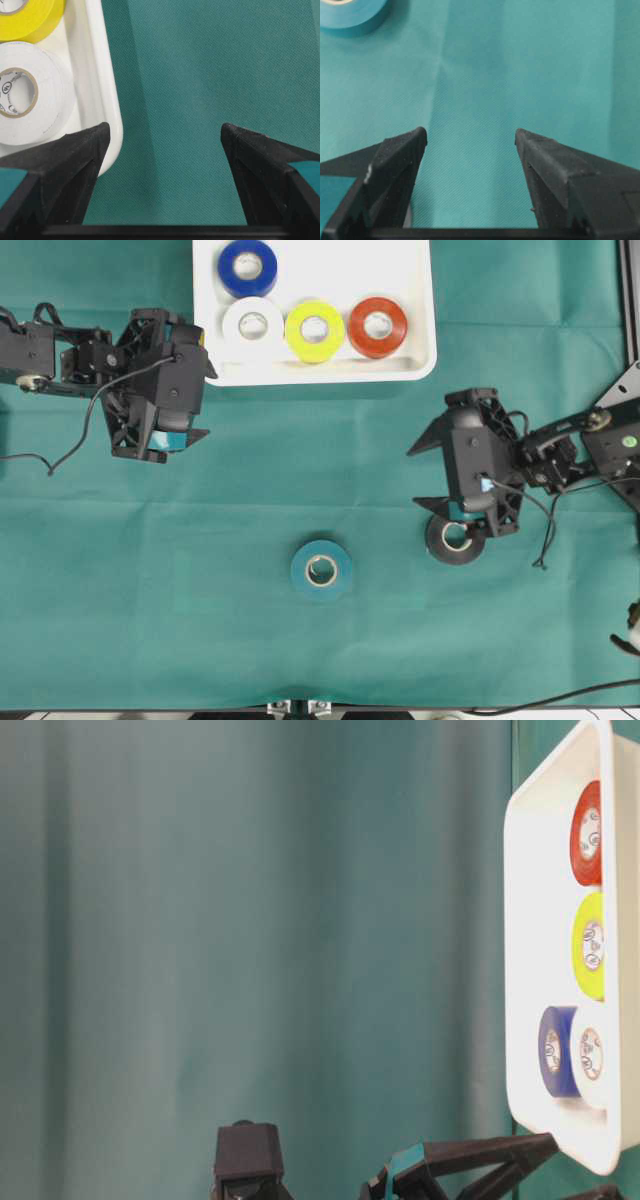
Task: Put the tape alternately from left to right into the white case.
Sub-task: 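Move the right gripper down to the black tape roll and grasp it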
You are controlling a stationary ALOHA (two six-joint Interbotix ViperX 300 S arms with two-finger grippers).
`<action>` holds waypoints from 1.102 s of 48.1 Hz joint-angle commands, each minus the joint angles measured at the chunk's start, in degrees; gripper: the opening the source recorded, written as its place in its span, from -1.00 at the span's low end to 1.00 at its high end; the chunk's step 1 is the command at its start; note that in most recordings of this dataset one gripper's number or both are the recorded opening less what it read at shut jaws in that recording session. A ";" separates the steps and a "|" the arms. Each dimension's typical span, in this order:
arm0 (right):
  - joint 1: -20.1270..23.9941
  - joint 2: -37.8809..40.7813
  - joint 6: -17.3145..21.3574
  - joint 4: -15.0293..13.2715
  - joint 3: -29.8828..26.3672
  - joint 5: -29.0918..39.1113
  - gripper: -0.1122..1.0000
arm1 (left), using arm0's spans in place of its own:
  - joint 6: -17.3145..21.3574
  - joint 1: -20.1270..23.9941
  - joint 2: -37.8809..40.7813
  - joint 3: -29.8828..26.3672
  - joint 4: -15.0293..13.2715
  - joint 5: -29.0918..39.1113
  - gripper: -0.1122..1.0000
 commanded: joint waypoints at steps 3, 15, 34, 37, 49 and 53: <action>2.46 -1.05 0.18 0.35 0.26 -0.53 0.61 | -0.09 -0.35 -0.70 0.35 -0.18 -0.44 0.45; 5.54 -1.05 1.14 0.44 1.49 -0.53 0.61 | -0.09 -0.53 -0.70 0.35 -0.26 -0.70 0.45; 7.47 -0.70 1.49 0.44 4.39 -0.53 0.61 | -0.62 -1.32 -0.62 0.26 -0.26 -1.67 0.45; 7.47 -0.26 1.85 0.44 4.39 -0.79 0.61 | -1.67 -1.32 -0.62 0.35 -0.26 -1.85 0.45; 7.47 3.43 4.22 0.53 4.39 -2.20 0.61 | -3.87 -1.32 0.26 0.70 -0.26 -2.02 0.45; 7.47 4.75 4.39 0.53 4.13 -2.20 0.61 | -3.87 -1.32 0.44 0.70 -0.26 -2.02 0.45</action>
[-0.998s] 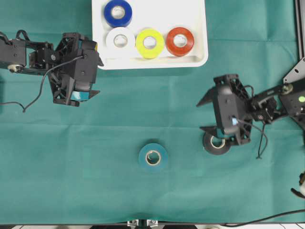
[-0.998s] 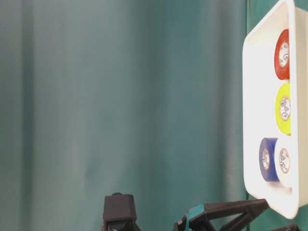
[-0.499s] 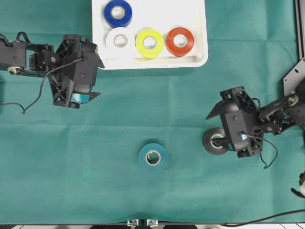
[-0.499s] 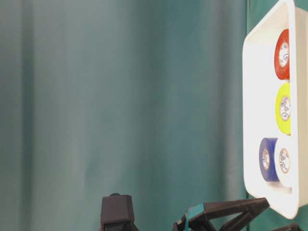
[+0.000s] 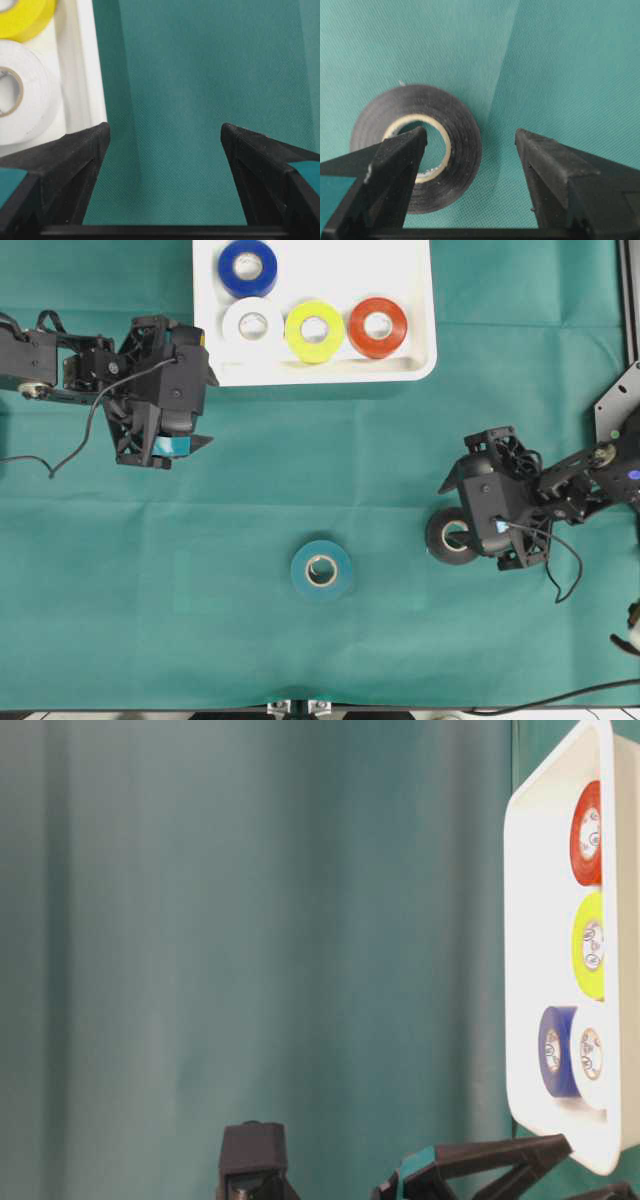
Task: Put the tape alternately from left to right into the white case.
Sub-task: 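Move the right gripper down to the black tape roll and grasp it, then lift the black roll and carry it into the tray's upper-right corner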
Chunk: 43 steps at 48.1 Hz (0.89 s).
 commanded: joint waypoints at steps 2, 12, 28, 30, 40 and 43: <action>0.18 0.79 0.09 0.09 -0.79 -0.44 0.61 | -0.18 -0.18 -0.44 0.35 -0.09 -0.44 0.45; 0.18 1.41 0.09 0.09 -1.41 -0.44 0.60 | -0.18 -0.18 -0.53 0.44 -0.09 -0.35 0.45; 0.18 1.05 0.18 0.09 -1.93 -1.05 -0.36 | -0.18 -0.18 -0.62 0.53 -0.09 -0.44 0.45; 0.18 0.97 0.18 0.09 -2.02 -1.23 -0.40 | -0.18 -0.18 -0.62 0.62 -0.09 -0.35 0.45; 0.18 0.62 0.18 0.09 -2.64 -1.41 -0.40 | -0.18 -0.18 -0.79 0.79 -0.09 -0.35 0.45; 0.18 0.35 0.18 0.09 -2.81 -1.41 -0.40 | -0.18 -0.18 -0.79 0.79 -0.09 -0.44 0.45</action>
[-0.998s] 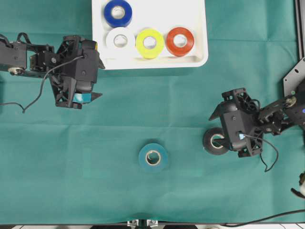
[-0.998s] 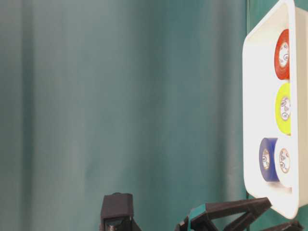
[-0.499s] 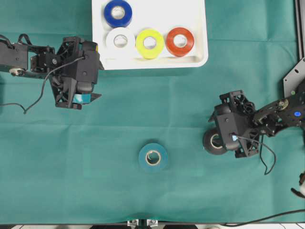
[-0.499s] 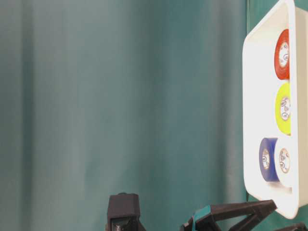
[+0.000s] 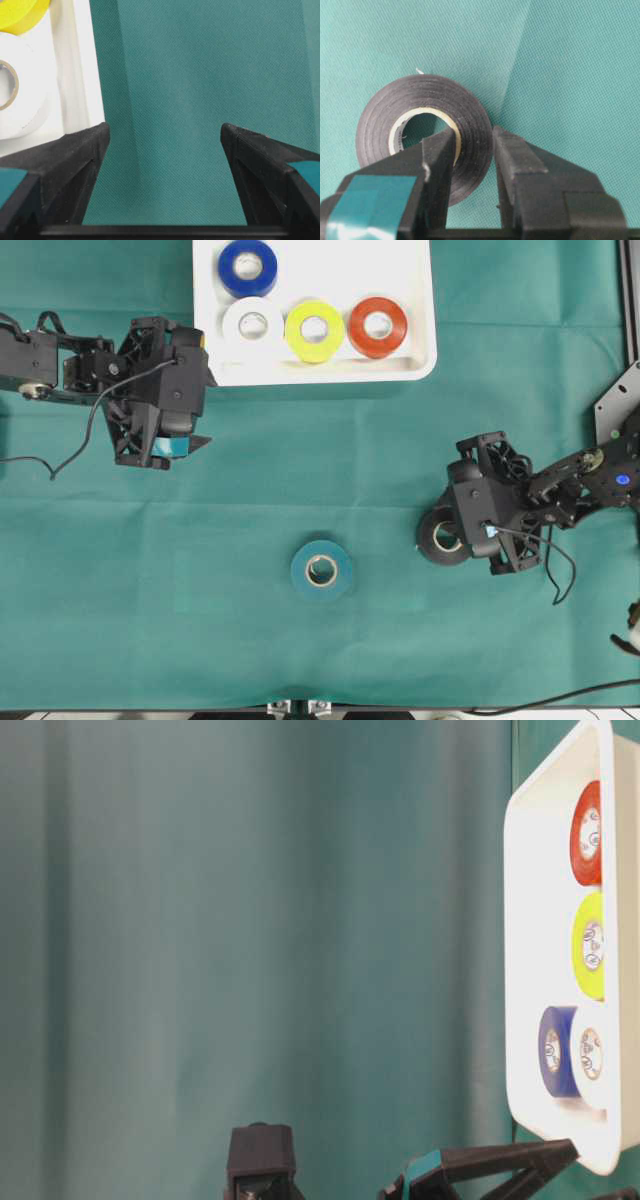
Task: Put the tape alternately from left to right into the white case.
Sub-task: 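Lift the black roll and carry it into the tray's upper-right corner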
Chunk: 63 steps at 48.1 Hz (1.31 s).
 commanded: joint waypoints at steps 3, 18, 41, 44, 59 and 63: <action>0.09 -1.93 0.09 0.09 -1.49 -0.44 -0.40 | -0.09 -0.18 -0.88 0.35 -0.09 -0.35 0.45; 0.09 -7.38 0.18 0.09 -3.87 0.97 -0.40 | -0.09 -0.35 -1.05 0.70 -0.09 -0.35 0.45; -6.24 -8.17 -0.09 -0.70 -7.21 8.35 -0.40 | -0.09 -0.97 -0.97 0.70 -0.09 -0.35 0.45; -8.09 -8.17 -0.09 -0.97 -7.38 8.26 -0.40 | -0.09 -1.14 -0.97 0.70 -0.09 -0.44 0.45; -19.25 -7.56 -0.62 -1.67 -7.73 8.00 -0.40 | -0.18 -1.85 -0.62 0.79 -0.09 -0.97 0.45; -21.88 -7.47 -0.70 -1.85 -8.00 7.91 -0.40 | -0.18 -2.02 -0.70 0.79 -0.09 -0.97 0.45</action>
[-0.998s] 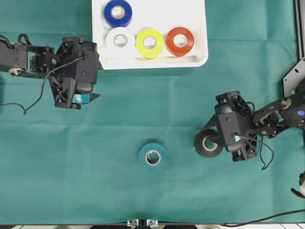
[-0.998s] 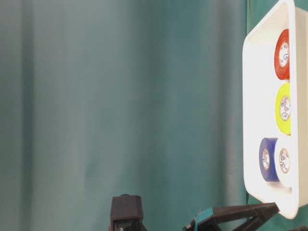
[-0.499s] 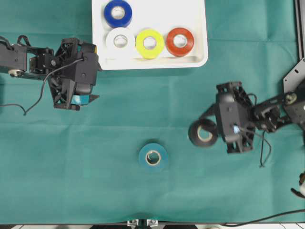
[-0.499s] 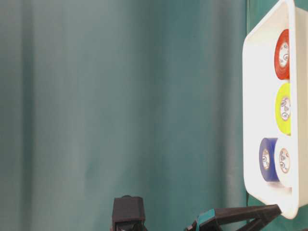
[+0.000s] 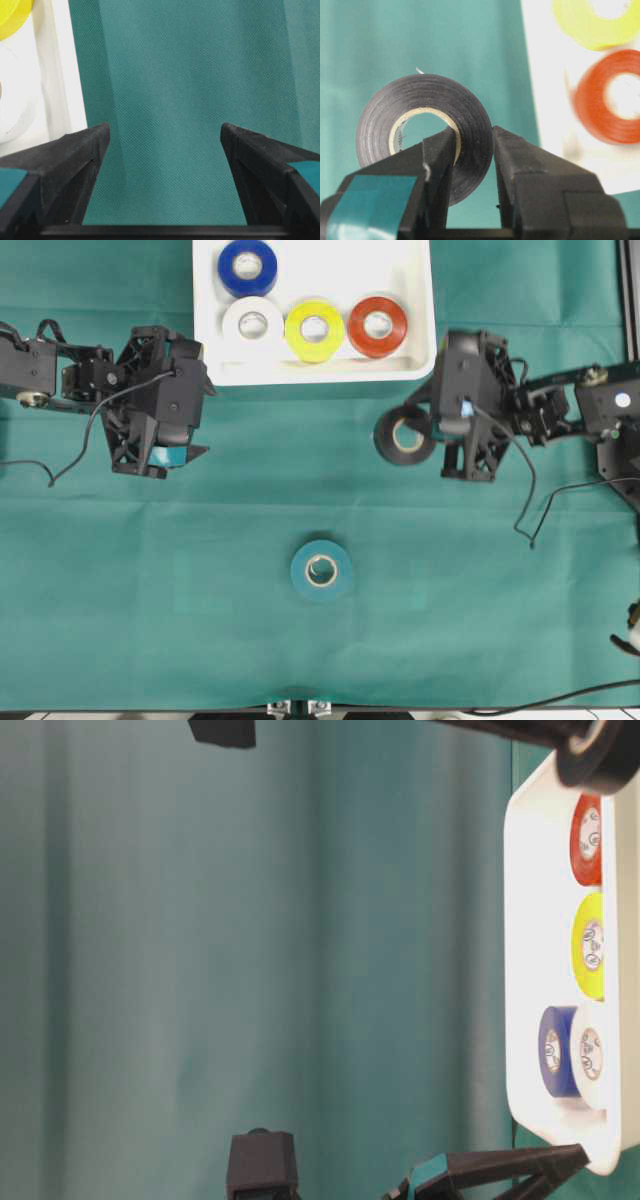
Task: Put the tape alternately from left to right into the white case.
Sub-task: 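Lift the black roll and carry it into the tray's upper-right corner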
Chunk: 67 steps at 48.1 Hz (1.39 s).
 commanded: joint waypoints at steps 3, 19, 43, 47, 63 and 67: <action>-4.04 -0.35 -0.09 -0.70 -1.76 -0.70 -0.40 | -0.09 -0.44 -0.62 0.35 -0.18 -0.44 0.45; -12.39 -0.18 -0.09 -6.33 -2.29 -5.80 -0.40 | -0.09 -0.97 -0.53 0.35 -0.18 -0.70 0.45; -25.49 8.35 -0.18 -10.02 -7.91 -9.67 -0.40 | -0.09 -1.32 -0.53 0.35 -0.18 -1.05 0.45; -26.98 10.46 -0.18 -10.02 -9.32 -9.84 -0.40 | -0.09 -1.41 -0.53 0.35 -0.18 -1.05 0.45; -31.11 15.73 -0.26 -10.02 -12.92 -9.84 -0.40 | -0.09 -1.49 -0.53 0.35 -0.18 -1.05 0.45; -31.90 16.26 -0.26 -10.02 -13.01 -9.84 -0.40 | -0.09 -1.49 -0.53 0.35 -0.18 -0.97 0.45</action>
